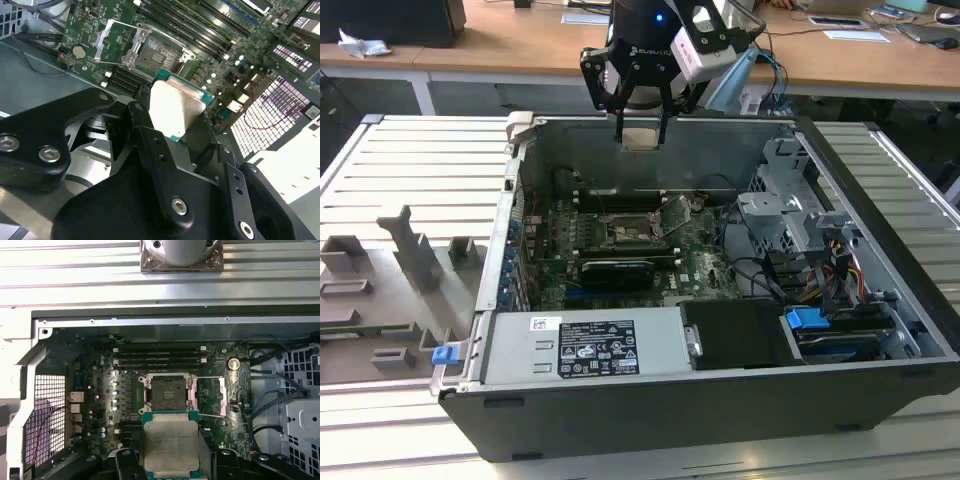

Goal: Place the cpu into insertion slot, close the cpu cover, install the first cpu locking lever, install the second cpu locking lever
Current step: 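Place the cpu into insertion slot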

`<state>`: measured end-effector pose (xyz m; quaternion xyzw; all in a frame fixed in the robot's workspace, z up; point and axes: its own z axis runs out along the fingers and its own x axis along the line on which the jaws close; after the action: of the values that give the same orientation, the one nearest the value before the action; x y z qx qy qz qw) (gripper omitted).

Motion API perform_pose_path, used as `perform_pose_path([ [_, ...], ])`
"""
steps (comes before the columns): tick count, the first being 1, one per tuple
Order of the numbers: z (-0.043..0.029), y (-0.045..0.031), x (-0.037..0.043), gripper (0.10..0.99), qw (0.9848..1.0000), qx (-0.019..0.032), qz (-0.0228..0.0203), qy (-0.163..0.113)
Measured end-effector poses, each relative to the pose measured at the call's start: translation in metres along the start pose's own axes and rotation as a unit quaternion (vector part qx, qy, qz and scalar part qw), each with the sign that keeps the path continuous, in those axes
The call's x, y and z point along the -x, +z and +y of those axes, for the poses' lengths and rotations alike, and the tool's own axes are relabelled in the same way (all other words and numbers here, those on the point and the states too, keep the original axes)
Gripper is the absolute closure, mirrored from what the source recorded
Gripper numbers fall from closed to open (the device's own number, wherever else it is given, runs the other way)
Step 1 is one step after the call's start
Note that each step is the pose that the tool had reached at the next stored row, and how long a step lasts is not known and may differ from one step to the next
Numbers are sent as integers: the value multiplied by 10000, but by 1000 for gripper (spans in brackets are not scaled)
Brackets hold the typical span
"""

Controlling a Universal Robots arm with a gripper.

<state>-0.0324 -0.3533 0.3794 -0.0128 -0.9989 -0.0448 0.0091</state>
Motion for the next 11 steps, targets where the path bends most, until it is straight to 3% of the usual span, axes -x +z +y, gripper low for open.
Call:
perform_pose_path([
  [3, 0, 0, 0, 557, 10000, 1, -2, 26],
  [6, 0, 1, 0, 557, 9996, 5, -24, 268],
  [11, 0, 2, 0, 557, 9991, 8, -37, 415],
])
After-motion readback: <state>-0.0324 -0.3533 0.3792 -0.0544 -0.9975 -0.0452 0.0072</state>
